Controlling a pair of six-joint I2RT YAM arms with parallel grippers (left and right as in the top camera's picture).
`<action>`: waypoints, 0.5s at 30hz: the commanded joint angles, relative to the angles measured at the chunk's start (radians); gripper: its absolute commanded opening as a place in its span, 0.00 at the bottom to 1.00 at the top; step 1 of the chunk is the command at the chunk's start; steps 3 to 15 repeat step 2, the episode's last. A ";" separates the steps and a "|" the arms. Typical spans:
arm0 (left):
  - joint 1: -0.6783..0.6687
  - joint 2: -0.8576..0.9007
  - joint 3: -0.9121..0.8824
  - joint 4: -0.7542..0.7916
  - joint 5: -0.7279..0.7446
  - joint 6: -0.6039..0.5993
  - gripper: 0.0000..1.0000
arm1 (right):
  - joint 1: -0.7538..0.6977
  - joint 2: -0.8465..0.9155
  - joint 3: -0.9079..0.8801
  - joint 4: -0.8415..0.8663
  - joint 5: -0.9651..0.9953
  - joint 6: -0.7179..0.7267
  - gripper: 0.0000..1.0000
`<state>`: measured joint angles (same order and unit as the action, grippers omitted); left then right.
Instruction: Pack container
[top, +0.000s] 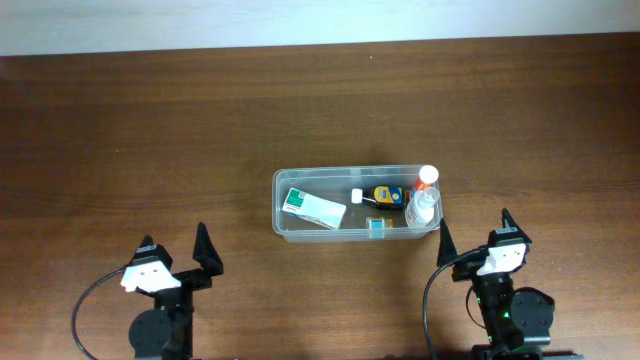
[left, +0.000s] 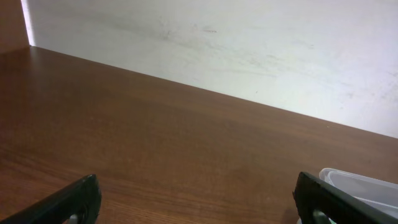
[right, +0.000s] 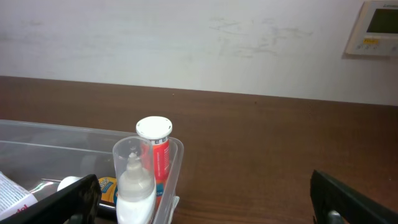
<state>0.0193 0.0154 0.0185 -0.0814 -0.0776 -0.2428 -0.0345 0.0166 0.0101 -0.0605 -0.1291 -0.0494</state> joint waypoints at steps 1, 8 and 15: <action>-0.002 -0.010 -0.008 0.003 0.014 0.012 1.00 | 0.009 -0.004 -0.005 -0.006 0.006 0.001 0.98; -0.002 -0.010 -0.008 0.003 0.014 0.012 0.99 | 0.009 -0.004 -0.005 -0.006 0.006 0.001 0.98; -0.002 -0.010 -0.008 0.003 0.014 0.012 0.99 | 0.009 -0.004 -0.005 -0.006 0.006 0.001 0.98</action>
